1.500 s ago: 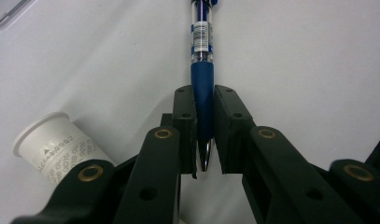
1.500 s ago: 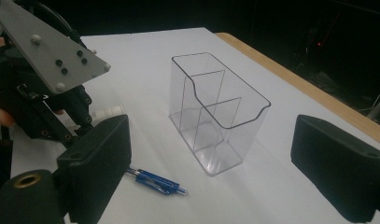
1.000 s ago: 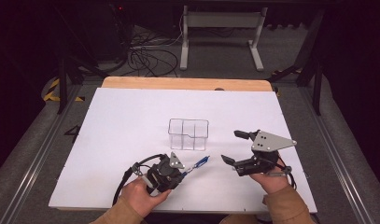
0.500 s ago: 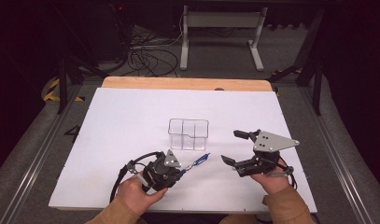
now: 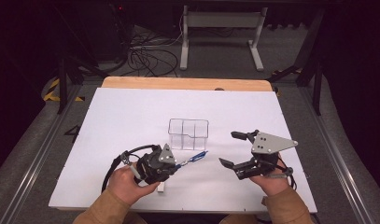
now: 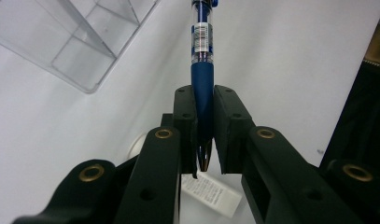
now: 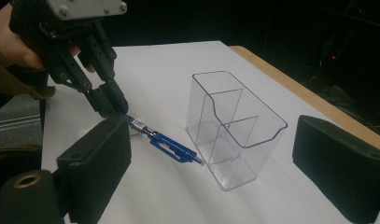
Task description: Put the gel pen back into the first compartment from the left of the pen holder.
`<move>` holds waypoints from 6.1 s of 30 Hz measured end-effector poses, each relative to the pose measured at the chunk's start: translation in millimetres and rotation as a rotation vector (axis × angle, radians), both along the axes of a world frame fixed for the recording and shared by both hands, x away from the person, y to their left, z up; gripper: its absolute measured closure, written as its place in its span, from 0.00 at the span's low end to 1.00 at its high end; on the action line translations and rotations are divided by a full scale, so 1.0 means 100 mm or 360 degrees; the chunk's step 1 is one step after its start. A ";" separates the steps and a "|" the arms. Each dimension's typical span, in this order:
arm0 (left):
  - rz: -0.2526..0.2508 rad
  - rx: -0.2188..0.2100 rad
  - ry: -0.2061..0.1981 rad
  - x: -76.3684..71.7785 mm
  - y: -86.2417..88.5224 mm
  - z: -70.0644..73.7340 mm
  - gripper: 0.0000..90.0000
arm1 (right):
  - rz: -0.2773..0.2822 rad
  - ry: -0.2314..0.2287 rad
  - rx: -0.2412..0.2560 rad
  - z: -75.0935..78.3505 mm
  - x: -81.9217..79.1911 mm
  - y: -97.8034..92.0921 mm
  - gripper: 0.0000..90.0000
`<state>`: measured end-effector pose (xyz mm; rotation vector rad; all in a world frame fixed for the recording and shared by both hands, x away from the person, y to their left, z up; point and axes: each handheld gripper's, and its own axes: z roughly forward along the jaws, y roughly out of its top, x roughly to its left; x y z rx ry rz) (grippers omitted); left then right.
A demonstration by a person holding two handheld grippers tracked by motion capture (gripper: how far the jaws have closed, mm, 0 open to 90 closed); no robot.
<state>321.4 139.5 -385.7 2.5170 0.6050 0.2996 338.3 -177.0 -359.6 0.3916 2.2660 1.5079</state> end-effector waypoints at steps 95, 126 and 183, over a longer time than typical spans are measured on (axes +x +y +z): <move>-0.0715 0.0181 0.0304 0.29 0.03 0.02 0.90 | 0.0530 0.0382 -0.0775 -0.42 0.00 1.20 0.69; -0.0732 0.0179 0.0306 0.28 0.03 0.03 0.90 | 0.0575 0.0307 -0.0869 -0.45 -0.02 1.29 0.87; -0.0265 -0.0472 0.0127 0.27 0.63 0.16 0.48 | 0.0450 0.0107 -0.0479 -0.01 0.06 0.95 0.88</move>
